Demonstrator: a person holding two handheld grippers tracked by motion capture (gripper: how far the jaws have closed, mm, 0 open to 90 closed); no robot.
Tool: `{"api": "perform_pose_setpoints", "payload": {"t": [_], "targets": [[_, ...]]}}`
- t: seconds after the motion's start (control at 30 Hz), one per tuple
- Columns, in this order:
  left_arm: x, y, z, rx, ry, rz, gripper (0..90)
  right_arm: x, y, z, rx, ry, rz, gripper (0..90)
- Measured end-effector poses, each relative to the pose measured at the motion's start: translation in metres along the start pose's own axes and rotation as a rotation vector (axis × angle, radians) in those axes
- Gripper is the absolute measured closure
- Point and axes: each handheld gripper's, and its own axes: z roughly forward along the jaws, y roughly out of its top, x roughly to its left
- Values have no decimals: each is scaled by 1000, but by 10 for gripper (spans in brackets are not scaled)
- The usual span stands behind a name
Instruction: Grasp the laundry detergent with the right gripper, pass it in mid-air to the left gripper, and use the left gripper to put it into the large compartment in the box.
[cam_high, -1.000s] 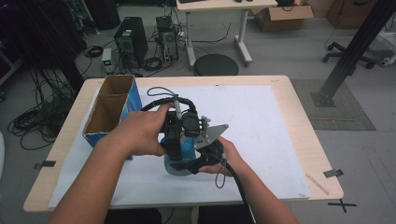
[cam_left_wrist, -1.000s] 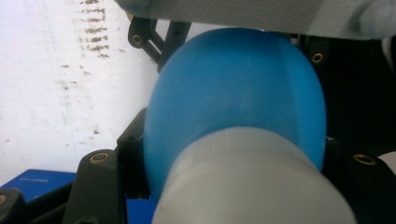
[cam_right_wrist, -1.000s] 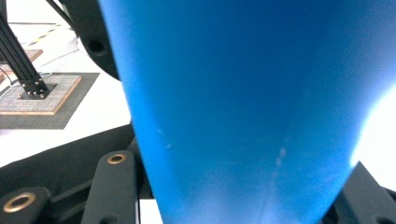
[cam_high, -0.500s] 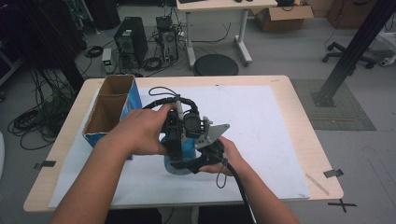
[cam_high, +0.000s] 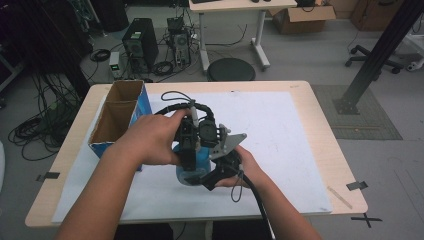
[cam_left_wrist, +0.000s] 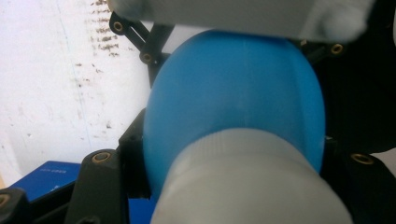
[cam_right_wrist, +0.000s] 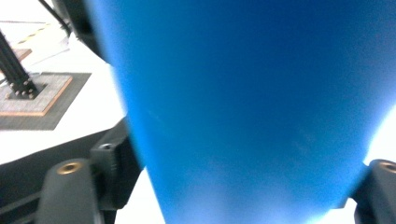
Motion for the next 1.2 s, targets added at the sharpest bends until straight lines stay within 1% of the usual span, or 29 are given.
{"api": "perform_pose_setpoints", "payload": {"t": [0.07,0.13,0.2,0.27,0.33,0.5,0.57,0.6,0.67,0.73,0.8,0.87,0.93,1.03,1.1,1.2], "targets": [[-1,0,-1,-3,1,5,385,0,-1,-1,-5,0,5,237],[-2,0,-1,-4,3,6,385,-1,-2,-2,-26,-6,26,198],[-2,0,-2,-2,2,7,385,-2,-2,-4,-38,-5,38,209],[-2,0,-2,1,3,6,385,-1,-2,-5,-49,-7,49,165],[-2,-1,-3,-1,4,6,385,-1,-2,-6,-55,-10,55,156],[-2,-2,-3,-2,3,6,385,-2,-2,-7,-71,26,69,125],[-2,-2,-4,-4,3,6,385,-2,-2,-7,-73,40,75,99],[-2,-2,-4,-4,1,6,385,-2,-2,-7,-74,38,77,94],[-1,-2,-4,-2,2,4,385,-2,-2,-6,-79,38,81,42],[-1,-2,-5,-2,1,3,385,-1,-2,-6,-78,41,81,34],[0,-2,-5,2,-1,3,385,-1,-2,-7,-80,54,78,0],[0,-2,-4,3,-2,2,384,0,-2,-8,-87,66,74,0],[0,-2,-4,7,-8,3,385,0,-2,-11,-99,61,82,0],[1,-2,-5,13,-17,1,385,0,-2,-15,-119,67,89,0],[1,-3,-6,9,-19,1,384,-1,-3,-19,-125,69,95,0],[2,-5,-11,3,-23,-11,384,-2,-6,-28,-133,66,104,0]]}}
